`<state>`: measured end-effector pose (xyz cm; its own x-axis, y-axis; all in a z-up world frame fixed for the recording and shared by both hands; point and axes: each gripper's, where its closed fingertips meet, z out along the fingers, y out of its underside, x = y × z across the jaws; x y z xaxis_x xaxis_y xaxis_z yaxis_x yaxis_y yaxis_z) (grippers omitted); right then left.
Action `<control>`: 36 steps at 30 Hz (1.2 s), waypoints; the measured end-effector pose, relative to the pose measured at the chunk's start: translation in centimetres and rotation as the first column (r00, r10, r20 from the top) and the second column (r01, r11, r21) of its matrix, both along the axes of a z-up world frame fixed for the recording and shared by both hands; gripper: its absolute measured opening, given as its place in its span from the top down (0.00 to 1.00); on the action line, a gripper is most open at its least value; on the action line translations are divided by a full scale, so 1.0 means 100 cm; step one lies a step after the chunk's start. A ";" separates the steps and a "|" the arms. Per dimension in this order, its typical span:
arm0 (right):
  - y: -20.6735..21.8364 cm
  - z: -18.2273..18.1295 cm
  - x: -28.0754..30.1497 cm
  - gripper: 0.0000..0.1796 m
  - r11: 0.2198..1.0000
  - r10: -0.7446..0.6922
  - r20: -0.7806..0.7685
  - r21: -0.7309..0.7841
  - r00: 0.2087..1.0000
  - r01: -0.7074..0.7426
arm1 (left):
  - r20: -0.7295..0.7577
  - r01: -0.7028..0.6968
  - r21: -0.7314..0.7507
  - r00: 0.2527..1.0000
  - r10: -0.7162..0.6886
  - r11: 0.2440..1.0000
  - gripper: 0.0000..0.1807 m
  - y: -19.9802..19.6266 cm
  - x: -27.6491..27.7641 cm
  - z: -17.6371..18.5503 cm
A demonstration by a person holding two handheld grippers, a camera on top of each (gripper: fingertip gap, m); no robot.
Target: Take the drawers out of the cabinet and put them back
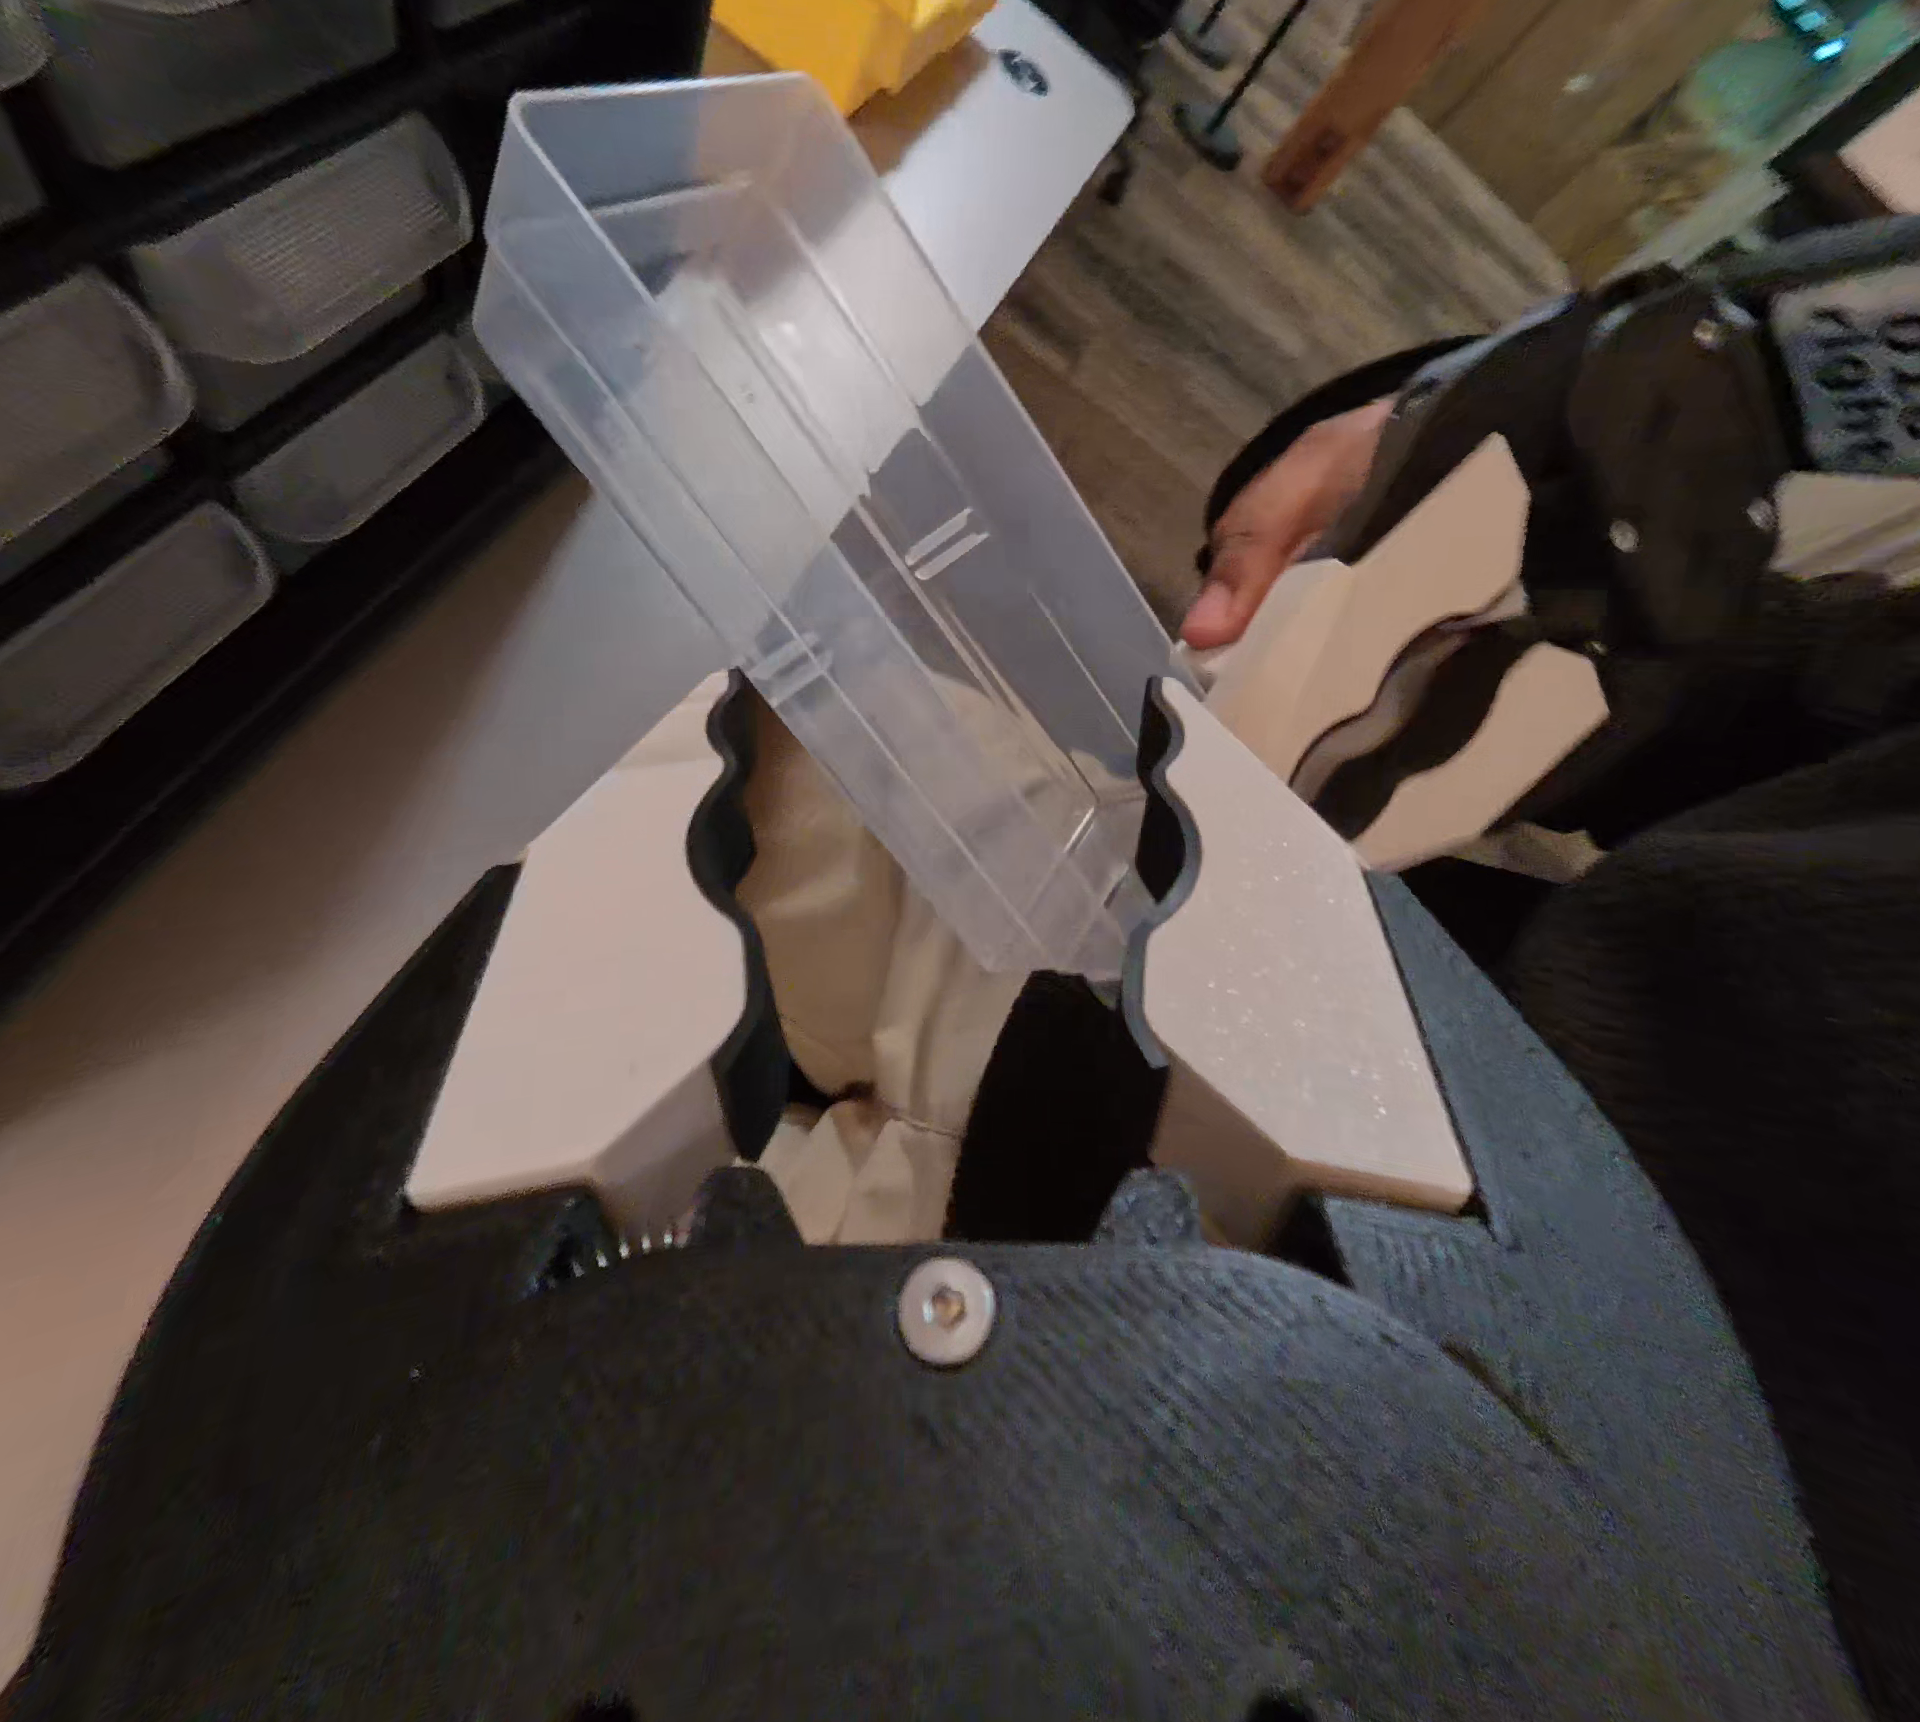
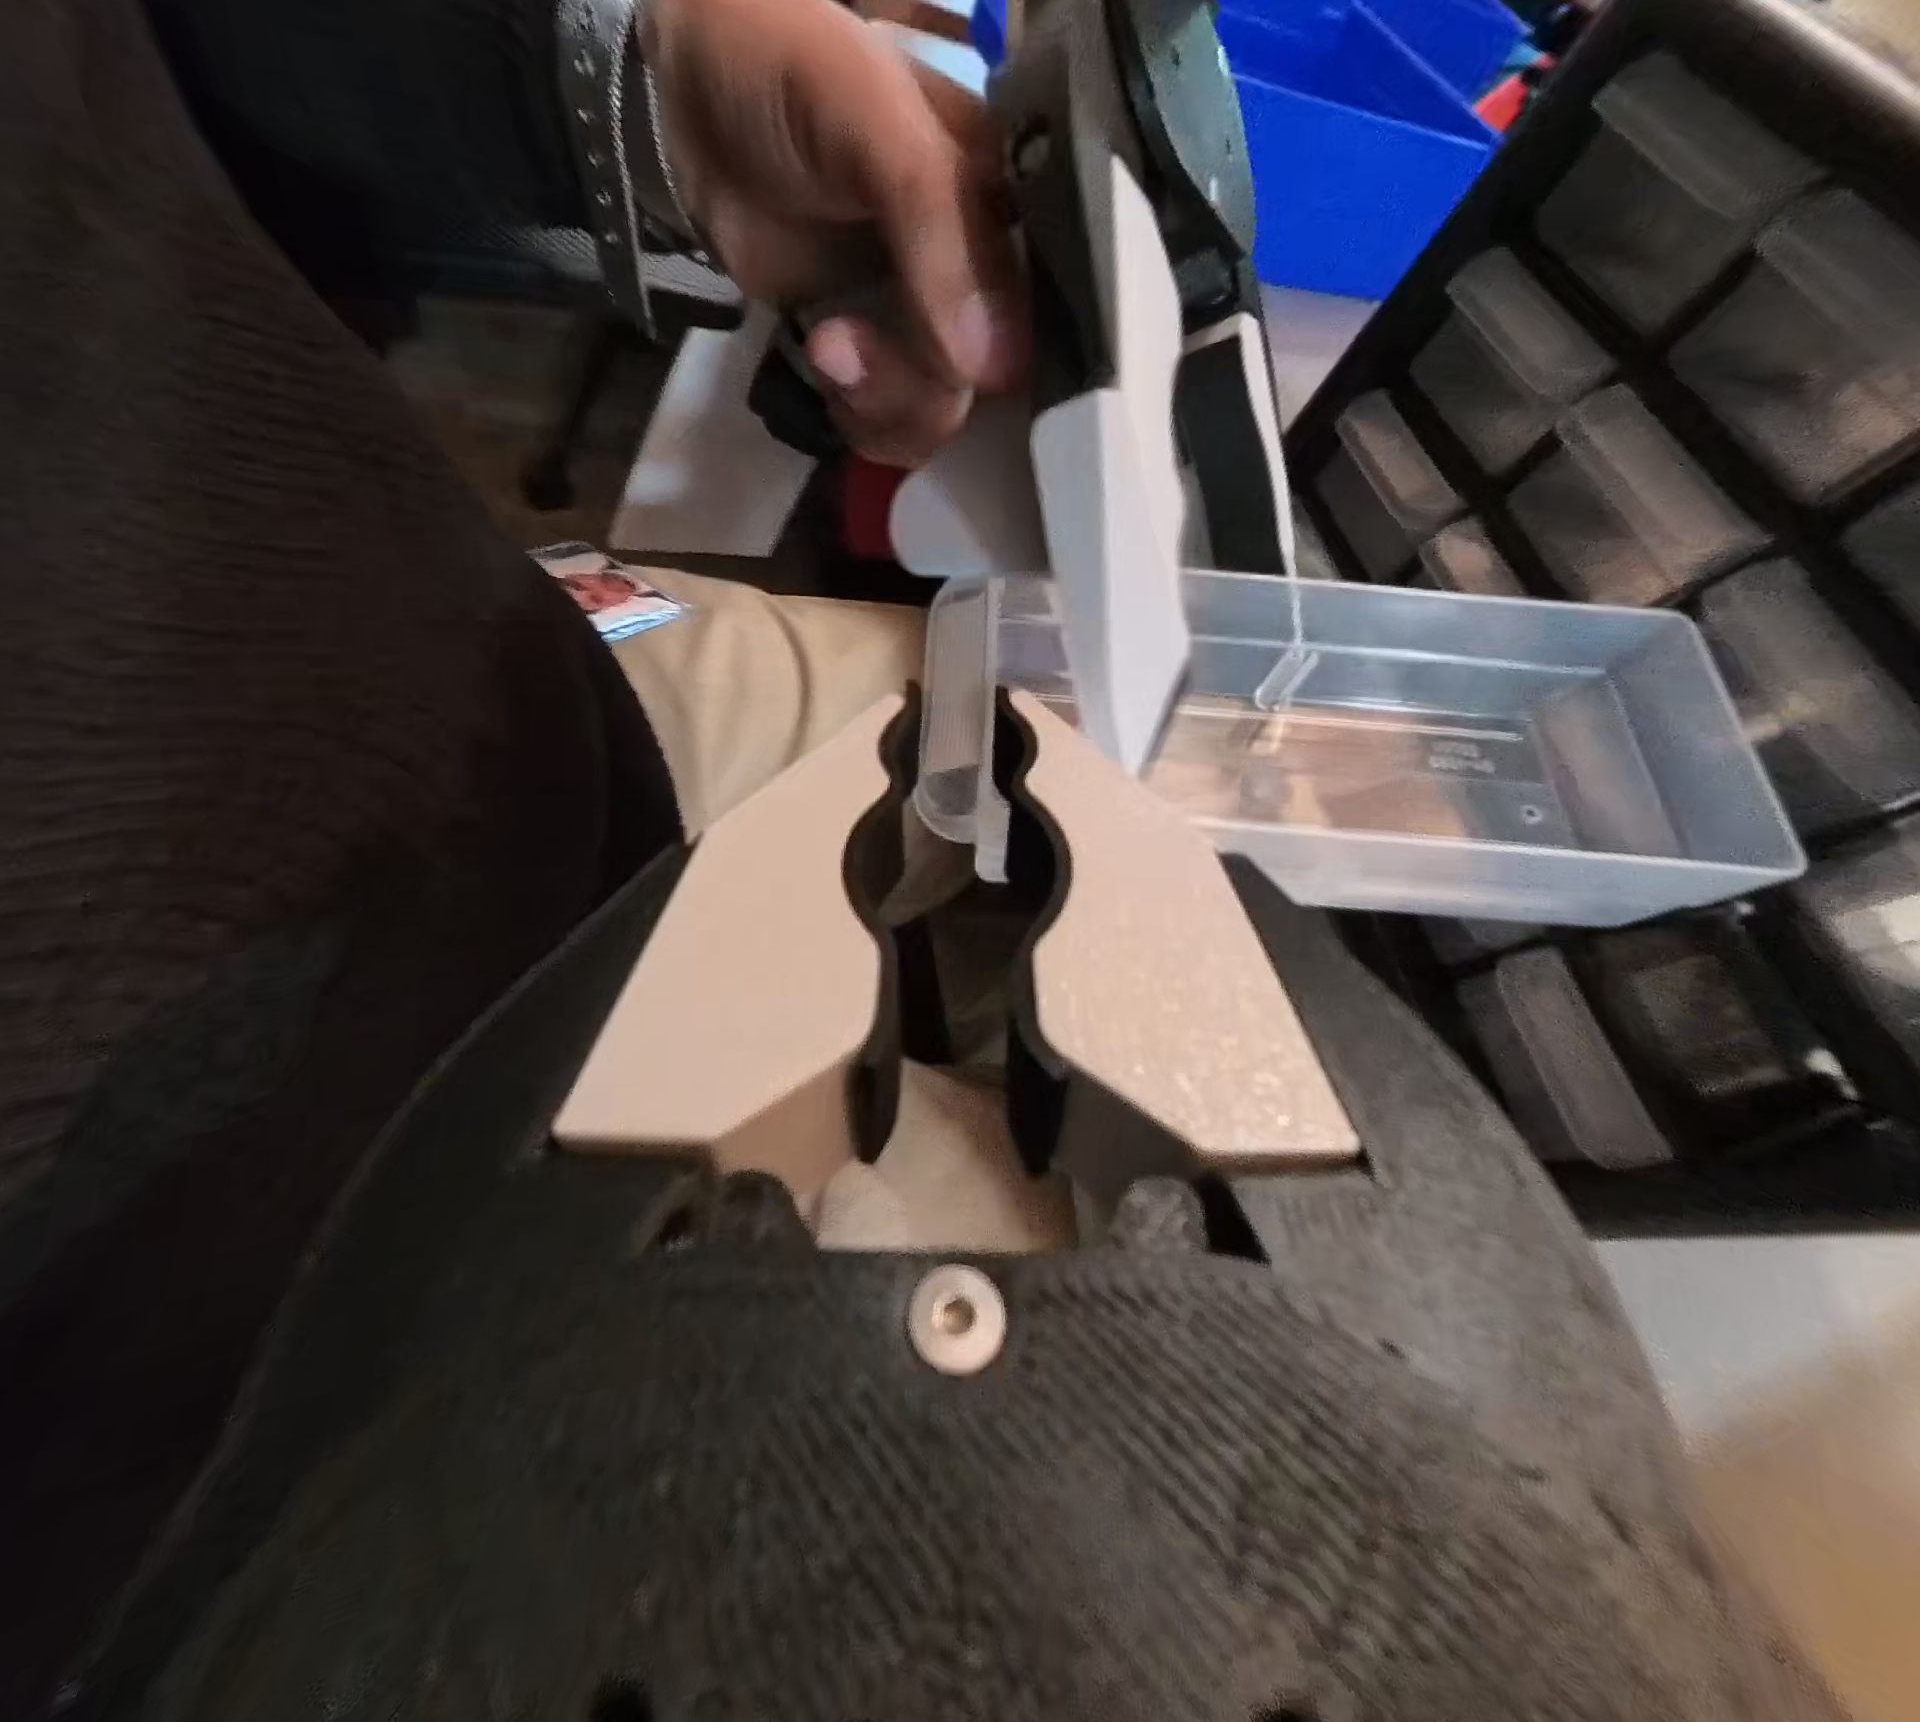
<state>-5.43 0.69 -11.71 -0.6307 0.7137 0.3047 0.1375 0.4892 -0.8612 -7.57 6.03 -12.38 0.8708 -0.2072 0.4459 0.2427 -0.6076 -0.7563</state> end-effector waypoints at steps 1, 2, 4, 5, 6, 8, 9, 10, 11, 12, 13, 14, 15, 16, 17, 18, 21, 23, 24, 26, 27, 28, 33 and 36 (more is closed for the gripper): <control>0.003 0.002 0.003 0.93 0.999 0.020 0.020 -0.031 1.000 -0.020 | 0.013 0.018 0.016 1.000 -0.018 1.000 0.58 0.000 0.001 0.002; 0.007 0.003 0.006 0.93 0.997 0.039 0.047 -0.065 0.998 -0.035 | 0.017 0.025 0.029 1.000 -0.025 0.999 0.57 0.001 0.001 0.002; 0.017 0.004 0.011 0.93 0.990 0.072 0.117 -0.130 0.991 -0.057 | 0.017 0.033 0.061 0.999 -0.034 0.998 0.56 0.002 -0.001 0.002; 0.022 0.005 0.013 0.94 0.984 0.092 0.148 -0.162 0.985 -0.067 | 0.019 0.039 0.070 0.999 -0.040 0.997 0.56 0.001 -0.001 0.000; 0.026 0.007 0.016 0.94 0.978 0.114 0.171 -0.191 0.979 -0.080 | 0.030 0.047 0.080 0.998 -0.049 0.996 0.53 0.001 0.000 -0.002; 0.032 0.007 0.020 0.94 0.971 0.150 0.216 -0.216 0.965 -0.103 | 0.093 0.065 0.106 0.993 -0.075 0.992 0.55 0.000 0.004 -0.001; 0.035 0.005 0.020 0.94 0.973 0.153 0.239 -0.208 0.959 -0.103 | 0.117 0.067 0.108 0.990 -0.080 0.992 0.57 -0.001 0.004 -0.001; 0.039 0.003 0.020 0.94 0.975 0.153 0.264 -0.200 0.952 -0.101 | 0.132 0.077 0.115 0.987 -0.092 0.990 0.57 -0.002 0.005 -0.001; 0.043 0.002 0.020 0.93 0.975 0.155 0.284 -0.201 0.946 -0.100 | 0.141 0.090 0.134 0.984 -0.109 0.987 0.57 -0.003 0.005 0.001; 0.048 0.004 0.020 0.94 0.972 0.163 0.294 -0.211 0.942 -0.102 | 0.142 0.097 0.151 0.983 -0.119 0.984 0.57 -0.005 0.005 0.003; 0.052 0.007 0.020 0.94 0.968 0.171 0.294 -0.228 0.940 -0.105 | 0.137 0.106 0.162 0.982 -0.129 0.981 0.57 -0.007 0.005 0.005; 0.056 0.012 0.019 0.94 0.963 0.181 0.287 -0.248 0.941 -0.110 | 0.128 0.117 0.167 0.982 -0.140 0.979 0.57 -0.009 0.005 0.005; 0.060 0.017 0.018 0.94 0.955 0.196 0.281 -0.271 0.940 -0.118 | 0.117 0.124 0.165 0.983 -0.145 0.978 0.57 -0.010 0.004 0.003; 0.063 0.021 0.018 0.94 0.947 0.213 0.281 -0.294 0.936 -0.128 | 0.106 0.129 0.161 0.983 -0.147 0.978 0.57 -0.012 0.004 0.001; 0.066 0.024 0.018 0.94 0.940 0.231 0.287 -0.313 0.930 -0.137 | 0.098 0.132 0.156 0.984 -0.148 0.979 0.57 -0.012 0.003 -0.003; 0.069 0.025 0.018 0.94 0.934 0.245 0.297 -0.327 0.923 -0.143 | 0.096 0.131 0.148 0.985 -0.146 0.980 0.57 -0.013 0.003 -0.006; 0.080 0.026 0.015 0.94 0.925 0.263 0.311 -0.349 0.913 -0.148 | 0.132 0.136 0.131 0.979 -0.154 0.982 0.57 -0.013 0.005 -0.012; 0.082 0.028 0.015 0.94 0.912 0.287 0.308 -0.376 0.907 -0.161 | 0.151 0.146 0.132 0.974 -0.166 0.980 0.56 -0.014 0.007 -0.012; 0.083 0.030 0.014 0.94 0.907 0.296 0.301 -0.387 0.907 -0.167 | 0.154 0.146 0.133 0.974 -0.166 0.980 0.56 -0.014 0.006 -0.013; 0.086 0.030 0.015 0.94 0.909 0.292 0.317 -0.384 0.902 -0.160 | 0.154 0.151 0.132 0.973 -0.171 0.980 0.56 -0.014 0.007 -0.014; 0.089 0.027 0.015 0.94 0.918 0.277 0.329 -0.367 0.903 -0.148 | 0.155 0.155 0.130 0.972 -0.174 0.979 0.56 -0.014 0.007 -0.015; 0.091 0.026 0.015 0.94 0.923 0.270 0.338 -0.357 0.901 -0.143 | 0.156 0.158 0.129 0.972 -0.178 0.979 0.56 -0.014 0.007 -0.016; 0.098 0.013 0.007 0.94 0.948 0.230 0.358 -0.291 0.905 -0.126 | 0.164 0.166 0.117 0.969 -0.184 0.979 0.56 -0.012 0.009 -0.021; 0.102 -0.003 -0.003 0.94 0.974 0.178 0.365 -0.198 0.914 -0.111 | 0.174 0.164 0.115 0.968 -0.183 0.980 0.56 -0.012 0.009 -0.022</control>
